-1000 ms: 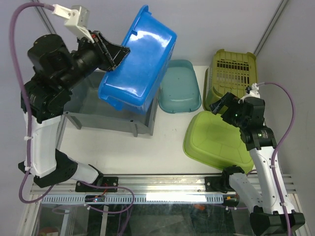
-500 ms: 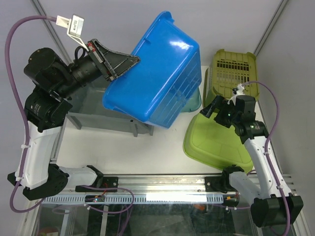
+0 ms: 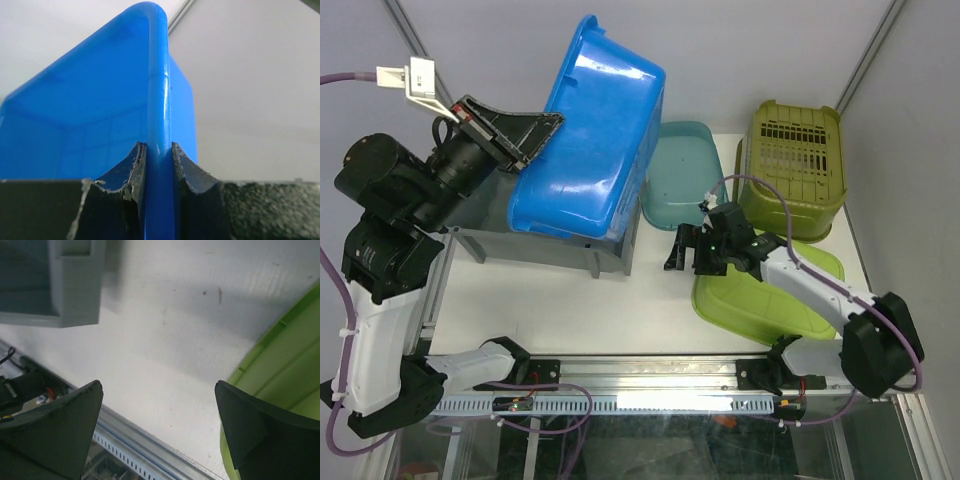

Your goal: Turn the large container upside down

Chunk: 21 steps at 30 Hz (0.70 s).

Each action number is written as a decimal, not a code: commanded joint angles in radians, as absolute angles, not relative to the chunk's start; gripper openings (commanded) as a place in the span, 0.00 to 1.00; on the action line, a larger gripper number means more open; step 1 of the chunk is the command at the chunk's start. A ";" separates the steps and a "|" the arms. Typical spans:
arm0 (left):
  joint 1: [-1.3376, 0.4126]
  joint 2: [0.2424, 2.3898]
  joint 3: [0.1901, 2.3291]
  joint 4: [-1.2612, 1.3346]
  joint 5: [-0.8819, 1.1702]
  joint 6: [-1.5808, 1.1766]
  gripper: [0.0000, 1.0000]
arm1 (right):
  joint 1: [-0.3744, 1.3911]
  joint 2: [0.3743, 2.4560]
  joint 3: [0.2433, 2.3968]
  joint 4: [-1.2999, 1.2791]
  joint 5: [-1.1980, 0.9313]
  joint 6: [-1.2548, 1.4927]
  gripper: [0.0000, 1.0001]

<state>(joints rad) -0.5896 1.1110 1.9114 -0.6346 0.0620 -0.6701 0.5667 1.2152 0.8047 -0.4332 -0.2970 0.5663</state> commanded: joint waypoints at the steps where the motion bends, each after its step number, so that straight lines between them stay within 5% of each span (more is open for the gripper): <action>1: -0.593 1.076 1.947 -0.387 0.017 -0.694 0.00 | 0.614 1.315 0.874 -0.449 -0.080 0.620 0.99; 13: -0.594 1.130 1.976 -0.361 0.142 -0.748 0.00 | 0.541 1.241 0.859 -0.719 0.278 0.670 0.99; 21: -0.594 1.161 1.888 -0.237 0.291 -0.930 0.00 | 0.519 0.977 0.965 -0.843 0.484 0.700 0.99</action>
